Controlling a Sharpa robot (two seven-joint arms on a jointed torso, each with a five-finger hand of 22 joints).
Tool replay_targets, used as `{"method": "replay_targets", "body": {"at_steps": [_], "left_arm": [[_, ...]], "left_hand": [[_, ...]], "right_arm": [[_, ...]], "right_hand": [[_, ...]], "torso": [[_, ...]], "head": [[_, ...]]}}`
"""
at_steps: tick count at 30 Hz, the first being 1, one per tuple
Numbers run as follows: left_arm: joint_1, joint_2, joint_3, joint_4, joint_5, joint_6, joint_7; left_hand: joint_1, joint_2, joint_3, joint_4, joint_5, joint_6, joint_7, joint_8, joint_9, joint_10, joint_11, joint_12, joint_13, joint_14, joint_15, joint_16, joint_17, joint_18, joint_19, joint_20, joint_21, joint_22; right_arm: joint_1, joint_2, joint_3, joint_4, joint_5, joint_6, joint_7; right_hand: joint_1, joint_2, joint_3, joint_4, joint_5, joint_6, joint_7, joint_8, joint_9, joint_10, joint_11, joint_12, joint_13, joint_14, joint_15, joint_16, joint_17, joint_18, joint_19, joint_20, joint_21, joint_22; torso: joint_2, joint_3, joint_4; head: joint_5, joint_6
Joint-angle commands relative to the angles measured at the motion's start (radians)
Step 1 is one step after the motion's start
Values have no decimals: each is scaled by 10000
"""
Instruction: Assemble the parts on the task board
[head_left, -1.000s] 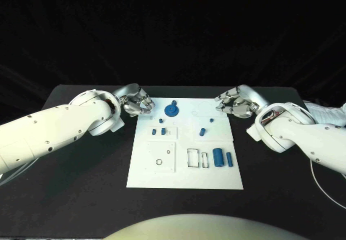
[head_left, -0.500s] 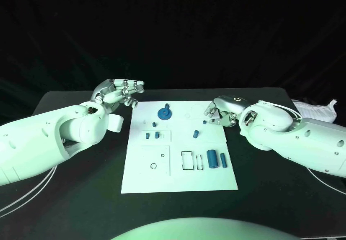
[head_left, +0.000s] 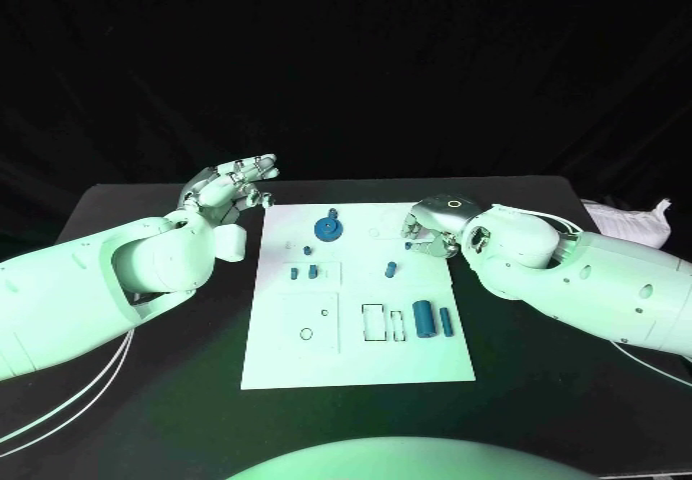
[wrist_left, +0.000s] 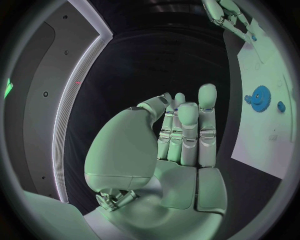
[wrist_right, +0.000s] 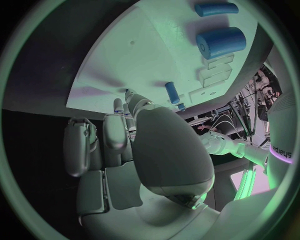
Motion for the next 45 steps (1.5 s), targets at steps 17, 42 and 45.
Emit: {"method": "replay_targets", "body": {"at_steps": [17,42,45], "left_arm": [[-6,3,4,20,59,327,-4],[-7,17,6,13,-91,372,-70],[-7,18,6,3,-102,373,-72]], "left_hand": [[44,98,-212,-113,-8,-250,118,25,-33,-332,77,255,104,-236,60,-234,-338,122,-180,39,-521,-280],[147,143,-246,-210,-7,-310,147,28,-32,-458,99,375,153,-289,78,-257,-396,138,-206,56,-664,-362],[159,148,-247,-220,-7,-313,149,30,-32,-467,100,386,158,-290,79,-256,-398,140,-208,57,-679,-370]], "right_arm": [[-36,254,-93,-229,189,967,160],[-81,426,-224,-299,-193,243,-81],[-86,357,-220,-184,-283,-134,-140]], "right_hand": [[-301,96,628,-362,-27,460,19,49,69,510,3,10,-228,352,130,-7,-94,103,87,109,-32,45],[-546,333,1071,-922,-86,970,-41,168,198,1090,-83,-43,-219,371,49,102,-54,63,205,47,95,231],[-558,329,1102,-993,-84,1010,-36,176,214,1158,-84,-51,-218,375,42,112,-57,57,223,44,115,257]], "torso": [[-14,12,-7],[-24,9,0],[-25,8,8]], "head": [[110,-116],[36,-168],[26,-161]]}}
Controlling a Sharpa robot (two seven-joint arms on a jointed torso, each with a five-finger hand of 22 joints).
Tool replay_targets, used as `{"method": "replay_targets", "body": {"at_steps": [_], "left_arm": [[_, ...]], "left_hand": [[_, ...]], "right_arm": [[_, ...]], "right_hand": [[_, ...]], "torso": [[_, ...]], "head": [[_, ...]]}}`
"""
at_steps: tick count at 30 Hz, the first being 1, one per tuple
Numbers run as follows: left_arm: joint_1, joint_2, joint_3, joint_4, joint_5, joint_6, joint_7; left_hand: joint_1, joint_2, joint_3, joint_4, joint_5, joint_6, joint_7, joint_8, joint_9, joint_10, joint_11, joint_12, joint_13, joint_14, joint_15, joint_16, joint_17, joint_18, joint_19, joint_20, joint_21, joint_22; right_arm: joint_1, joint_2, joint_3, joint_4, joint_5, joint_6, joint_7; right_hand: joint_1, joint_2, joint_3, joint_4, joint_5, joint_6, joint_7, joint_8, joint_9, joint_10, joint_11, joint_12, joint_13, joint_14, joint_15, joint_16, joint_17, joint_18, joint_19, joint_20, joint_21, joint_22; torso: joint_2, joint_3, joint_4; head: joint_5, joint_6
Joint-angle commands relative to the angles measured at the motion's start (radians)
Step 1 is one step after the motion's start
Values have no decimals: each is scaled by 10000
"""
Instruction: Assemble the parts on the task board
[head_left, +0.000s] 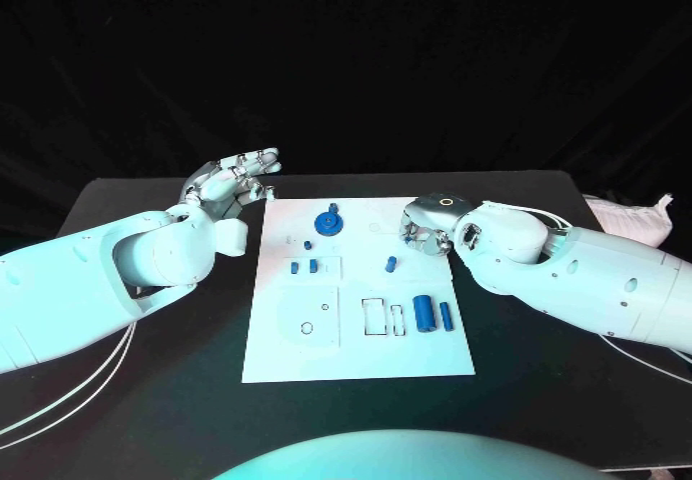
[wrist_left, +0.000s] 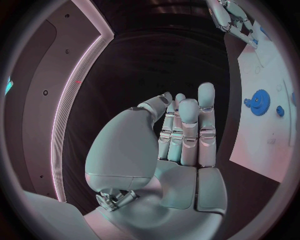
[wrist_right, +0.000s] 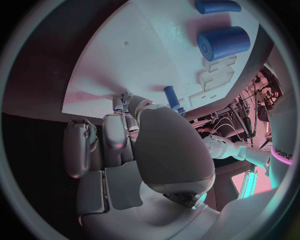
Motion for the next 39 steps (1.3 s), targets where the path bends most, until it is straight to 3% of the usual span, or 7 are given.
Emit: {"method": "replay_targets", "body": {"at_steps": [1,12,22,29,32,39], "left_arm": [[1,16,8,-4,-113,192,19],[0,24,8,-41,-124,162,4],[-1,26,8,-55,-125,186,-9],[-9,61,8,-68,-125,221,-14],[-11,86,8,-68,-125,245,-19],[-13,150,8,-59,-125,284,-35]], "left_hand": [[81,69,-16,-45,-6,-79,-7,34,-15,-57,9,76,19,-57,-10,-35,-9,142,-89,8,-57,-27],[81,83,-49,-71,-9,-196,49,-5,-28,-179,55,131,37,-66,18,-22,-17,141,-83,24,-106,-57],[81,87,-49,-71,-8,-197,50,-4,-27,-183,57,134,39,-69,19,-25,-24,142,-87,25,-120,-64],[81,87,-49,-71,-8,-197,50,-4,-27,-183,57,134,39,-69,19,-25,-24,142,-87,25,-120,-64],[81,87,-49,-71,-8,-197,50,-4,-27,-183,57,134,39,-69,19,-25,-24,142,-87,25,-120,-64],[85,99,-51,-76,-7,-204,53,-2,-26,-200,61,148,43,-75,24,-29,-37,144,-91,28,-141,-75]], "right_arm": [[-102,-60,-57,170,-255,-538,-124],[-86,-473,135,826,-382,-1219,-359],[-92,-788,238,1720,-236,-1473,-344],[-251,-600,250,2531,74,-1498,-187],[-375,-397,243,2743,126,-1443,-95],[-797,209,146,2832,195,-1263,144]], "right_hand": [[-70,50,23,-85,-25,84,12,39,31,138,-4,24,25,354,-1,63,5,55,82,-27,64,176],[-113,44,63,-141,-29,124,26,44,50,204,8,4,23,359,-3,80,5,44,113,-28,100,224],[-136,42,94,-175,-29,144,35,44,60,241,15,-11,21,359,-3,90,7,41,121,-29,110,236],[-144,42,134,-219,-26,156,50,39,70,270,21,-31,18,354,-5,92,-1,42,123,-30,111,237],[-143,47,166,-252,-23,156,60,32,74,281,24,-47,15,351,-6,96,-2,44,121,-31,107,230],[-149,56,215,-302,-18,144,80,14,78,283,36,-79,10,343,-4,87,-23,50,109,-32,91,208]], "torso": [[-1,0,23],[3,4,-24],[6,-4,4],[4,-15,22],[3,-22,25],[15,-25,28]], "head": [[-22,26],[11,69],[41,80],[360,118],[565,89],[1026,-19]]}}
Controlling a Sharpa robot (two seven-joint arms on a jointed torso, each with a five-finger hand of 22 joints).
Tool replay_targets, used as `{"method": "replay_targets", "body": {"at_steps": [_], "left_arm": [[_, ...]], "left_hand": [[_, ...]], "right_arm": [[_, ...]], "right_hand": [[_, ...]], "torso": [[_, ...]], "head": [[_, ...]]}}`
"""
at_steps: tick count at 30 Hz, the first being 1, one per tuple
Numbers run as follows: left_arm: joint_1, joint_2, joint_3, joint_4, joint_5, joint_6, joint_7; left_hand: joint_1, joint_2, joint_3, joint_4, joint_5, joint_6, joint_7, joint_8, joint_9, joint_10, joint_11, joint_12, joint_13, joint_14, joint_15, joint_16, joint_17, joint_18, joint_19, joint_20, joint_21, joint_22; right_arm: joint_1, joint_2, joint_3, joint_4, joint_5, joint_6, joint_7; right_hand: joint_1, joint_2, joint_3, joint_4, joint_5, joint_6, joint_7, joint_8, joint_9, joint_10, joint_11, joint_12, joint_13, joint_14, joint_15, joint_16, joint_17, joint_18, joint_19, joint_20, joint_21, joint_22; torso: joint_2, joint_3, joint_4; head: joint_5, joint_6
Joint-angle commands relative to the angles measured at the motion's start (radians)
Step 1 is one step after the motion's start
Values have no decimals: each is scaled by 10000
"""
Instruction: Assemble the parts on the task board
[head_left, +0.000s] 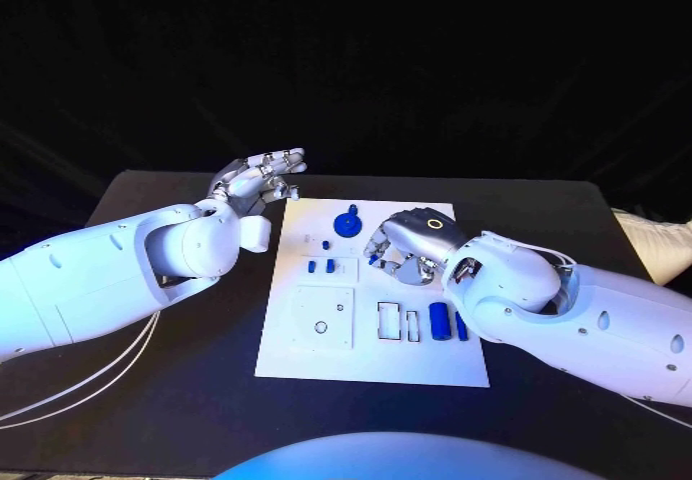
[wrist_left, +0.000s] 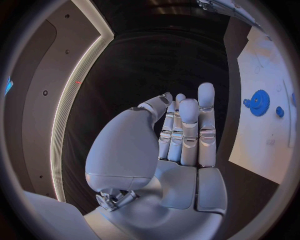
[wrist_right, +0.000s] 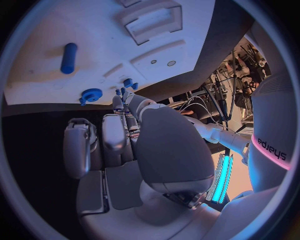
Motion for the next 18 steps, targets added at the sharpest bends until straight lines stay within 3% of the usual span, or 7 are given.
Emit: {"method": "replay_targets", "body": {"at_steps": [1,3,9,18], "left_arm": [[-2,44,7,20,-50,240,17],[-2,62,7,29,-50,250,10],[-2,108,7,58,-50,281,-5],[-2,121,7,101,-50,315,-19]], "left_hand": [[44,57,-23,-48,-6,-82,1,-2,-9,-57,-10,52,9,-75,23,-29,-10,145,-56,-7,-66,-10],[44,57,-23,-48,-6,-82,1,-2,-9,-57,-10,52,9,-75,23,-29,-10,145,-56,-7,-66,-10],[44,57,-23,-48,-6,-82,1,-2,-9,-57,-10,52,9,-75,23,-29,-10,145,-56,-7,-66,-10],[44,57,-23,-48,-6,-82,1,-2,-9,-57,-10,52,9,-75,23,-29,-10,145,-56,-7,-66,-10]], "right_arm": [[-162,202,-44,-30,74,158,312],[-300,367,-80,-92,98,212,381],[-634,813,-158,-380,165,360,550],[-842,1104,-216,-720,174,503,598]], "right_hand": [[10,93,-7,-73,72,64,16,35,11,53,19,6,14,341,-3,42,-14,51,74,3,15,206],[5,91,0,-83,73,60,22,30,12,51,23,-2,12,338,-2,33,-26,53,69,3,8,196],[-1,92,35,-129,82,49,36,15,15,44,32,-26,9,332,2,33,-34,58,59,5,-5,178],[-2,99,55,-152,86,44,41,8,17,43,35,-36,9,329,4,36,-34,61,53,7,-13,167]], "torso": [[14,-1,0],[14,-7,14],[14,0,-22],[9,3,-18]], "head": [[279,-75],[337,-107],[557,-184],[691,-311]]}}
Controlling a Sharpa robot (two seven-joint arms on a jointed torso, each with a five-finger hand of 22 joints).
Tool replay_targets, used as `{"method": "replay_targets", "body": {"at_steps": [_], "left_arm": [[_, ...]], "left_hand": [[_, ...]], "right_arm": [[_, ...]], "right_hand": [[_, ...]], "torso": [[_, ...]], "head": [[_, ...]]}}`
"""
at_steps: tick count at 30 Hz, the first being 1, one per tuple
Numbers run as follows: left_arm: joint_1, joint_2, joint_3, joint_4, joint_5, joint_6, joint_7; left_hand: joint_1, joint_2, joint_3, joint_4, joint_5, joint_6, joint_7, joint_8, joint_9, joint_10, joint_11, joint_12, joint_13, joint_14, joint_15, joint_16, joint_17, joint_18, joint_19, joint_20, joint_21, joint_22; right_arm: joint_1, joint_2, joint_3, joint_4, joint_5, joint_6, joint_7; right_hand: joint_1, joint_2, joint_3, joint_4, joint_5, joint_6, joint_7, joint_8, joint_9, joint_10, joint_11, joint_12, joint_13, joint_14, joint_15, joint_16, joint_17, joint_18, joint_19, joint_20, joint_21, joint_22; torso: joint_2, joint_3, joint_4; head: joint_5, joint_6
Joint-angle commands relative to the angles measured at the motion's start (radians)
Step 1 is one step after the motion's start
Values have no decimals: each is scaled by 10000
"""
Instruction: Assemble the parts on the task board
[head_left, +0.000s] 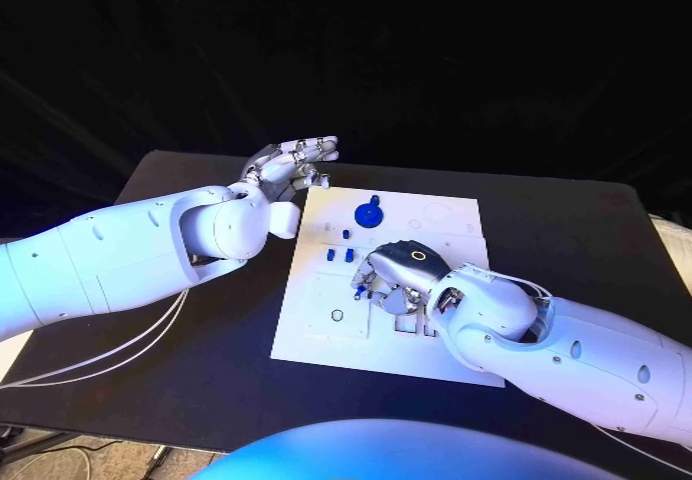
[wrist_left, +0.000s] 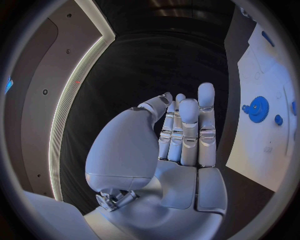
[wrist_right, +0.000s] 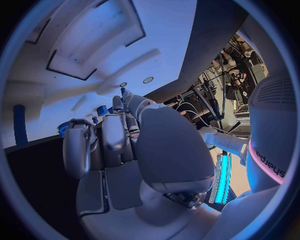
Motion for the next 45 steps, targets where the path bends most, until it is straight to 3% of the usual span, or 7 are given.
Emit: {"method": "replay_targets", "body": {"at_steps": [1,10,31,36,39,45], "left_arm": [[0,16,7,39,-47,230,17],[0,12,7,27,-70,265,-14],[0,20,7,5,-108,328,-69],[0,34,7,-10,-111,352,-83],[0,38,7,-18,-112,368,-95],[0,41,7,-38,-129,404,-129]], "left_hand": [[44,58,-23,-48,-6,-82,1,-2,-11,-58,-11,52,11,-75,23,-29,-11,144,-56,-7,-66,-11],[53,63,-30,-62,-6,-95,6,1,-9,-83,-6,74,19,-88,28,-39,-38,147,-60,-2,-90,-24],[53,63,-30,-62,-6,-95,6,1,-9,-83,-6,74,19,-88,28,-39,-38,147,-60,-2,-90,-24],[53,63,-30,-62,-6,-95,6,1,-9,-83,-6,74,19,-88,28,-39,-38,147,-60,-2,-90,-24],[53,63,-30,-62,-6,-95,6,1,-9,-83,-6,74,19,-88,28,-39,-38,147,-60,-2,-90,-24],[61,69,-39,-76,-7,-110,13,2,-7,-111,0,97,26,-96,33,-39,-44,151,-69,2,-129,-44]], "right_arm": [[-28,37,-6,-80,-10,270,170],[-50,72,-19,-153,-69,503,142],[-51,257,-91,-305,-111,1001,-50],[-49,320,-132,-380,-148,998,-279],[-48,336,-149,-391,-176,936,-350],[-48,279,-161,-343,-230,530,-393]], "right_hand": [[-17,86,-3,-71,49,48,42,47,8,46,32,29,8,329,4,36,-5,61,53,7,-12,165],[-23,90,14,-91,49,43,49,40,10,45,37,21,8,328,6,41,-2,61,54,8,-11,167],[-182,44,9,-129,44,-39,92,-24,6,-49,85,-32,-5,312,49,22,-49,71,23,33,-50,116],[-752,-302,-113,-64,65,-1170,429,-171,-256,-1456,459,-45,-39,264,360,-15,-169,210,-346,269,-527,-511],[-851,-371,-233,-144,43,-1629,475,-163,-316,-2170,553,-17,-27,169,440,-172,-393,304,-564,361,-825,-887],[-877,-358,-342,-226,71,-1854,467,-163,-316,-2438,582,21,-15,127,454,-239,-508,338,-639,393,-947,-1033]], "torso": [[-8,2,-4],[-12,9,-15],[-17,-5,-19],[-17,-2,-20],[-17,5,-12],[-21,11,-15]], "head": [[72,-87],[124,-188],[163,-188],[168,-188],[159,-188],[159,-188]]}}
